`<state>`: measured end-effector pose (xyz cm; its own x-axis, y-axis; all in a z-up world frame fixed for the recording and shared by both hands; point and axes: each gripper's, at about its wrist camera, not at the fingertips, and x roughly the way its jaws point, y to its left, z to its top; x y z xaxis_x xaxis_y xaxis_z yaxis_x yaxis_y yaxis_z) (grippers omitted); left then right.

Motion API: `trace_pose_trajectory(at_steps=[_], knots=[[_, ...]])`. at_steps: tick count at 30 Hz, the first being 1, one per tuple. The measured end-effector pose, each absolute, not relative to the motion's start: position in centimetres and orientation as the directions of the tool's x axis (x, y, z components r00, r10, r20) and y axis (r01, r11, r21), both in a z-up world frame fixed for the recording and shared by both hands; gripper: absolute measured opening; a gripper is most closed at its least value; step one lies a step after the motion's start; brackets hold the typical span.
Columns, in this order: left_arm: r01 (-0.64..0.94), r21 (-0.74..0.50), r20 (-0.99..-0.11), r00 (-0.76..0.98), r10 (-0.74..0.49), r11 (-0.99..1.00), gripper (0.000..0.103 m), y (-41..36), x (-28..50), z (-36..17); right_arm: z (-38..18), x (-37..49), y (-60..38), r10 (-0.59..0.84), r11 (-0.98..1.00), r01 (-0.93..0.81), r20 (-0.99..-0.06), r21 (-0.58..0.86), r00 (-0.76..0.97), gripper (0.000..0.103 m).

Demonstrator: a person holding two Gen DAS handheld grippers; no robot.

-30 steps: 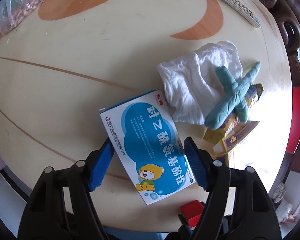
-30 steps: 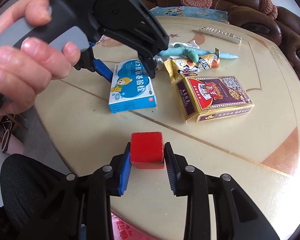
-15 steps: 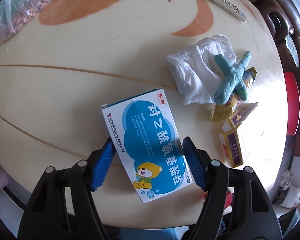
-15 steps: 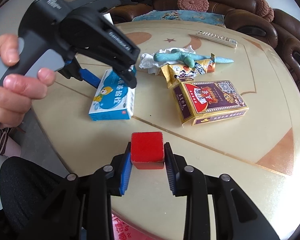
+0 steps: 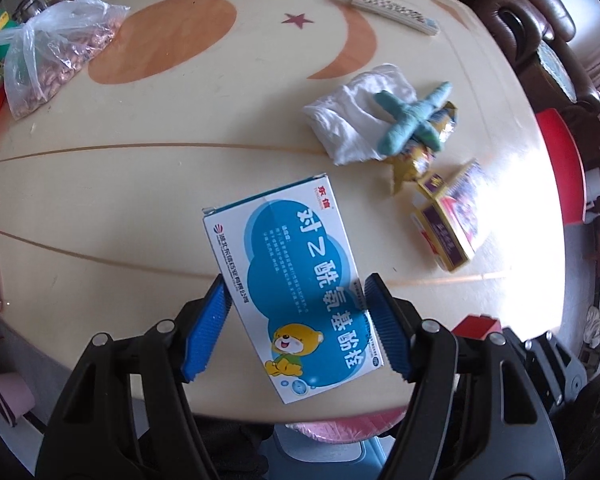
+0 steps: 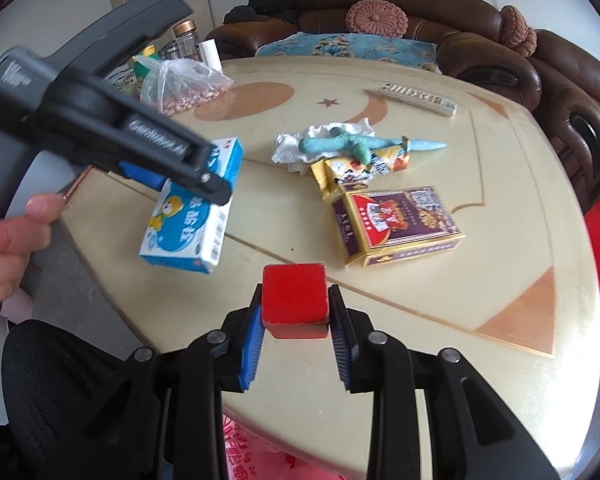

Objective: Collect trash
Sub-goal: 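Lower the blue box with the left tool while the right tool lowers the red cube into the bin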

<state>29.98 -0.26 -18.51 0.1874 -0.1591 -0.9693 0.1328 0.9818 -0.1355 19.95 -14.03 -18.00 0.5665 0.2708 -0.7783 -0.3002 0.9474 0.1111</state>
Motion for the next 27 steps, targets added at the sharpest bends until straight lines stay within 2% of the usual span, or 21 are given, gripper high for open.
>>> trace_pose_trajectory(at_steps=[14,27], knots=[[0.269,-0.119,-0.938,0.284,-0.197,0.956,0.067,1.2,22.7,-12.4,-12.4,15.0,-15.4,0.224,0.966,-0.244,-0.734,0.082,0.641,0.030],[0.376,-0.122,-0.918,0.309,-0.249,0.918,0.067,-1.0,15.2,-11.0,-9.7,8.3,-16.5,0.186,0.977,-0.206,-0.714,0.059,0.675,0.030]])
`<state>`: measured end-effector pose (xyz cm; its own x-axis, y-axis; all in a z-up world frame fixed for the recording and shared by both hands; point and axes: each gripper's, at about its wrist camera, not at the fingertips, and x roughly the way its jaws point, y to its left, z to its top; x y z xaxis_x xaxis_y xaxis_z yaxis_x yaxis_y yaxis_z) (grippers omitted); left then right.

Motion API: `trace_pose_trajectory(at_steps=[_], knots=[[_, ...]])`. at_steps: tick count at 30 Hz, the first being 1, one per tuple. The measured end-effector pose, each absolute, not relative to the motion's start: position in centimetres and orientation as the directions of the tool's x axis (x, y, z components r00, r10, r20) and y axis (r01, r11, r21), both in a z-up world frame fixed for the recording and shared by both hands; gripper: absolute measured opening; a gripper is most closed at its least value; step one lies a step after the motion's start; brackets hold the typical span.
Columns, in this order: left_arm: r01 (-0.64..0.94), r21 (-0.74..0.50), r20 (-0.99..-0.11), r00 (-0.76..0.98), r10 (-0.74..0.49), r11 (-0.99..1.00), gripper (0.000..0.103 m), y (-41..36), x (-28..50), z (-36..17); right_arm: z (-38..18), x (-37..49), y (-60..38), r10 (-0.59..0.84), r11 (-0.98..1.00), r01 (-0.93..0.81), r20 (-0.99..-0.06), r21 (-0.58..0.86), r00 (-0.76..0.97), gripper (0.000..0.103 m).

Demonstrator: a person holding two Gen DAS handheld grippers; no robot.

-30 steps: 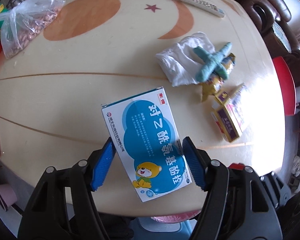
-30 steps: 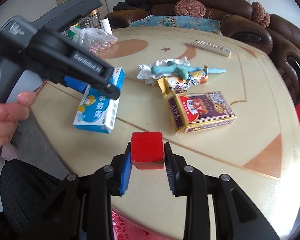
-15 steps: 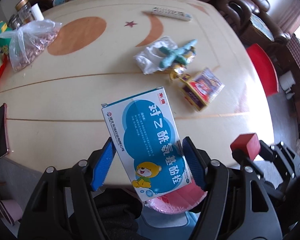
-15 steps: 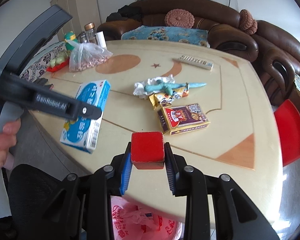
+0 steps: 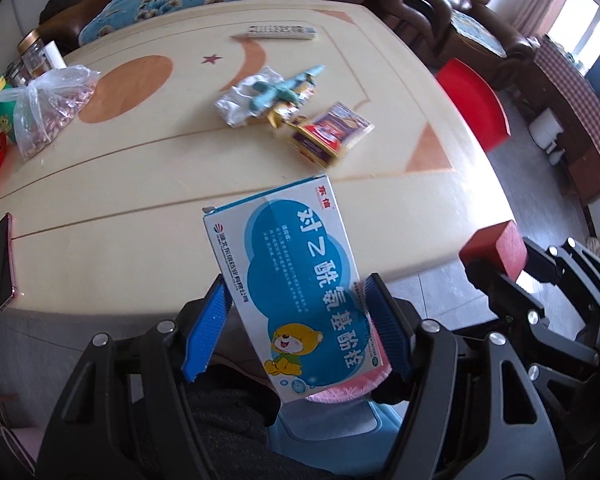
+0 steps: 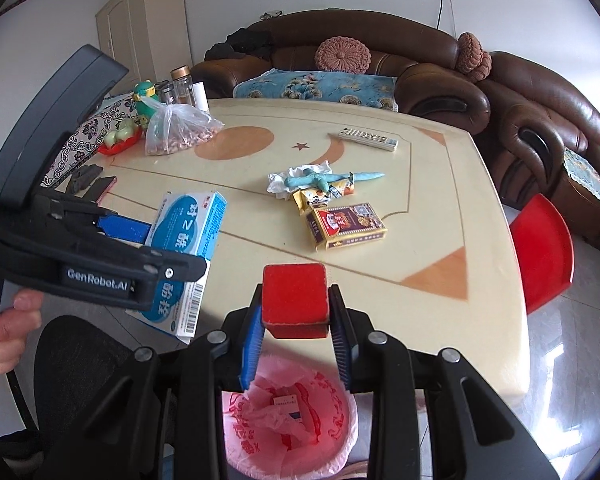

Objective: Collect trash
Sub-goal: 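Lower the blue box with the left tool while the right tool lowers the red cube into the bin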

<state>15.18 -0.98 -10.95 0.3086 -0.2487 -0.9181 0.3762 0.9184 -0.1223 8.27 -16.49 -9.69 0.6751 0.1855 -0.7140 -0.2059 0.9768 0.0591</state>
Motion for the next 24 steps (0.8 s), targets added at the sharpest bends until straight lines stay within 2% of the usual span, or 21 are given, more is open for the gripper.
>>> trace_pose_trajectory(at_steps=[11,24], knots=[[0.441,-0.123,-0.928,0.266,-0.260,0.889,0.067,-2.2,10.4,-14.3,-11.5,4.6,-16.8,0.172,0.981,-0.182,-0.738,0.068,0.653,0.030],[0.497,-0.126,-0.933,0.234,-0.272,0.859,0.067,-2.5,6.8,-19.6,-17.8,2.8,-17.0,0.167,0.984,-0.146,-0.816,0.102,0.553,0.030]])
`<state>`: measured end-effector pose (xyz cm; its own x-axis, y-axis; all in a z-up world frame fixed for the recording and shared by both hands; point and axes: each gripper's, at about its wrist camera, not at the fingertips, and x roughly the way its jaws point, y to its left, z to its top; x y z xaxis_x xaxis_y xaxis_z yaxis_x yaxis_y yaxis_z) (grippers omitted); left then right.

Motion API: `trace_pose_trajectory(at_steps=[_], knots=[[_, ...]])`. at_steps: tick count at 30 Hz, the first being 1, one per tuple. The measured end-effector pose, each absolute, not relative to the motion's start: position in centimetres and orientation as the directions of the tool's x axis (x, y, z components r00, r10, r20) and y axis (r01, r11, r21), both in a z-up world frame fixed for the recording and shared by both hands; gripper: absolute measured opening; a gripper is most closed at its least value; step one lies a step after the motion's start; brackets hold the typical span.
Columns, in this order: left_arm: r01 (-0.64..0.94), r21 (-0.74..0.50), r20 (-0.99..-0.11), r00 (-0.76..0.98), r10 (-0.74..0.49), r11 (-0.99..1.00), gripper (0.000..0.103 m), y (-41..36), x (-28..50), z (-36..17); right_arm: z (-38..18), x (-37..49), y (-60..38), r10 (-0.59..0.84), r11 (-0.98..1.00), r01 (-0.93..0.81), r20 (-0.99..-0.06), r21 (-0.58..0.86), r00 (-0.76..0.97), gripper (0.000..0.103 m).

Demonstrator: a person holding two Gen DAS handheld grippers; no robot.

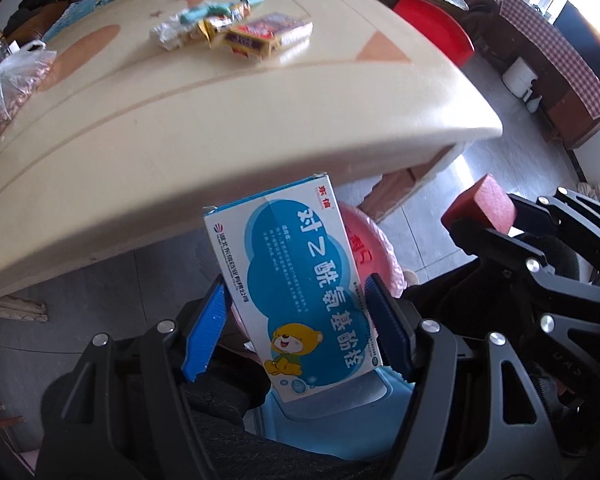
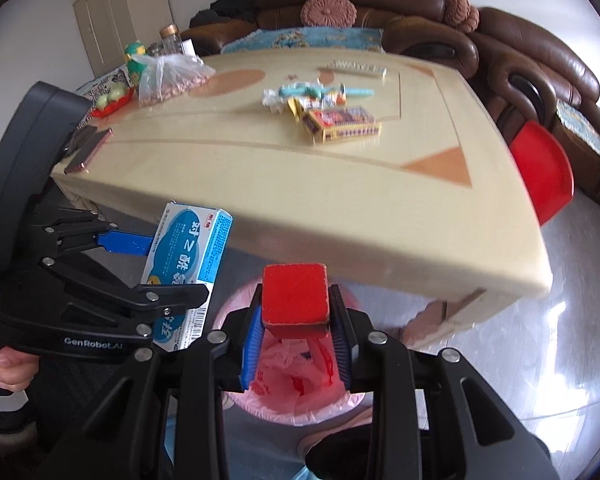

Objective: Collect trash
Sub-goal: 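Lower the blue box with the left tool while the right tool lowers the red cube into the bin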

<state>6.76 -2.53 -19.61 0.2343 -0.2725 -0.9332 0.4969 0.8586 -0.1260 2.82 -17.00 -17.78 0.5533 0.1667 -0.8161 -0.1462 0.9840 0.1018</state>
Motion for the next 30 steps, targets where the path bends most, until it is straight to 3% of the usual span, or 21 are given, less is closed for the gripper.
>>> trace_pose_trajectory(at_steps=[15,30], knots=[[0.411,-0.196,-0.967,0.069,-0.245,0.890,0.067,-3.9,7.8,-30.5,-28.7,5.8,-17.5,0.179,0.984,-0.081,-0.912,0.161,0.370,0.030],[0.276,-0.238,-0.970,-0.123,-0.211,0.931,0.067,-4.0,10.9,-41.2,-41.1,9.2,-18.6,0.116,0.993,-0.037,-0.984,0.111,0.138,0.030]])
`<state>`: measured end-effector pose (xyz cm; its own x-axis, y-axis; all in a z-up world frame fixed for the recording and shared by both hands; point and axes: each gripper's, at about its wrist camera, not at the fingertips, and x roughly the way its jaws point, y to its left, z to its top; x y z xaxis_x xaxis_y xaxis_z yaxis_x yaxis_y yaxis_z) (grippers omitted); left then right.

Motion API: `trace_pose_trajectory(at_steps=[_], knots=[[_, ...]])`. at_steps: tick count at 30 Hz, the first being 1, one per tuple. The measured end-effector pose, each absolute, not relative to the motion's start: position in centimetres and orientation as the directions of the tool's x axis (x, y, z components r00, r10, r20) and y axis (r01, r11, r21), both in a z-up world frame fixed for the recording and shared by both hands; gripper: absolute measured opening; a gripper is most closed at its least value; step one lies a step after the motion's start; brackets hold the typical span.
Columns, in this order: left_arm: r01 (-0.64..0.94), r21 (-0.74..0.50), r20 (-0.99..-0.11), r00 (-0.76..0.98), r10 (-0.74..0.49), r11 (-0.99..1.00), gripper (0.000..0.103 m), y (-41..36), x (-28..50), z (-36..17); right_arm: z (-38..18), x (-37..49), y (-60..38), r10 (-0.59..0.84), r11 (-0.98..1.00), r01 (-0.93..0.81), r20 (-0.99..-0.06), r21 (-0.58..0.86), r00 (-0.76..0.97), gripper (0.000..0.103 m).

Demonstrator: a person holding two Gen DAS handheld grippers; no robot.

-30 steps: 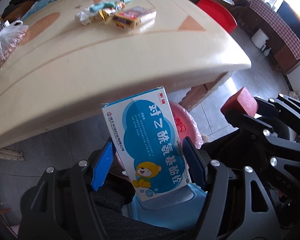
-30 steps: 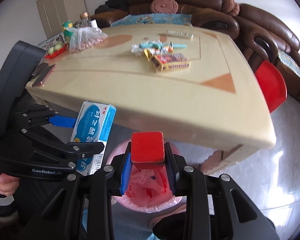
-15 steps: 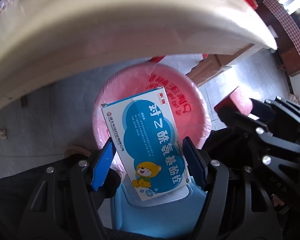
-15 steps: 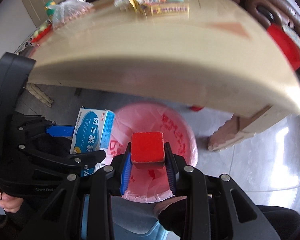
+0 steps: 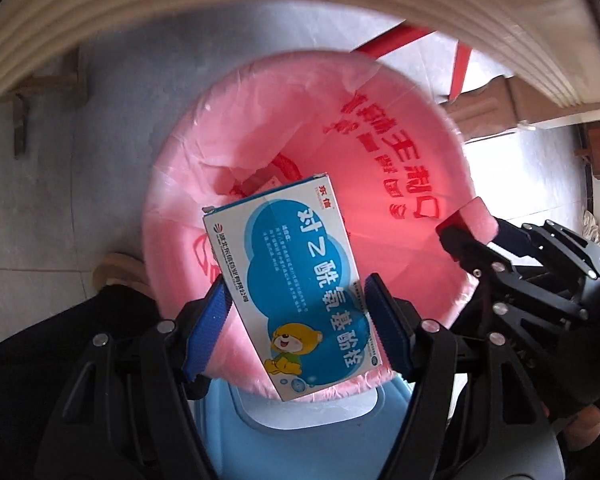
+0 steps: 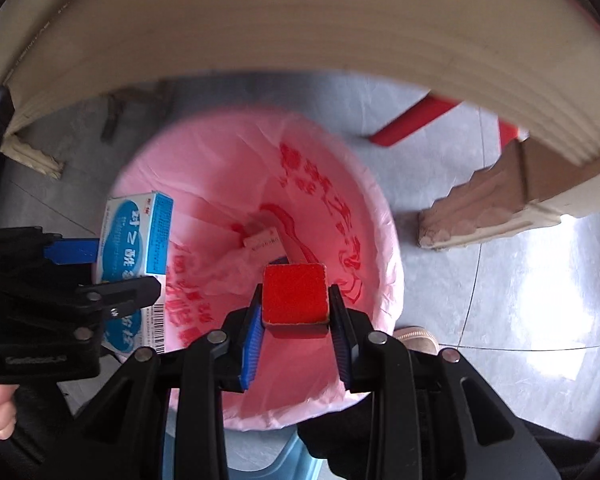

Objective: Collect trash
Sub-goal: 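Lower the blue box with the left tool while the right tool lowers the red cube into the bin, then open the left tool over the bin while the right tool releases the red cube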

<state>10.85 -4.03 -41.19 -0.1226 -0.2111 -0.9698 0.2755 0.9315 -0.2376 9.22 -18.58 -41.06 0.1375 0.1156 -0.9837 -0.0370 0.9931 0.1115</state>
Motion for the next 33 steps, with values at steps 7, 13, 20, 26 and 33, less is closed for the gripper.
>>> trace_pose_trajectory(at_steps=[7,13,20,26,33], knots=[[0.258,-0.263,-0.958,-0.184,-0.220,0.930,0.067,-4.6,11.7,-43.6,-43.6,9.5,-17.6,0.118,0.991,-0.068,-0.990,0.112,0.082,0.030],[0.253,-0.251,-0.960,-0.189,-0.207,0.934,0.067,-4.6,12.0,-44.0,-44.4,9.7,-17.6,0.137,0.989,-0.065,-0.988,0.133,0.067,0.030],[0.229,-0.240,-0.958,-0.215,-0.191,0.943,0.068,-4.8,12.3,-44.4,-44.3,9.7,-16.7,0.127,0.988,-0.099,-0.989,0.119,0.078,0.032],[0.229,-0.236,-0.960,-0.206,-0.190,0.945,0.074,-5.0,12.4,-44.4,-44.4,9.7,-16.6,0.133,0.988,-0.094,-0.987,0.125,0.087,0.039],[0.205,-0.240,-0.957,-0.212,-0.197,0.949,0.076,-4.7,12.7,-44.5,-44.4,9.8,-16.7,0.140,0.988,-0.082,-0.986,0.133,0.089,0.039]])
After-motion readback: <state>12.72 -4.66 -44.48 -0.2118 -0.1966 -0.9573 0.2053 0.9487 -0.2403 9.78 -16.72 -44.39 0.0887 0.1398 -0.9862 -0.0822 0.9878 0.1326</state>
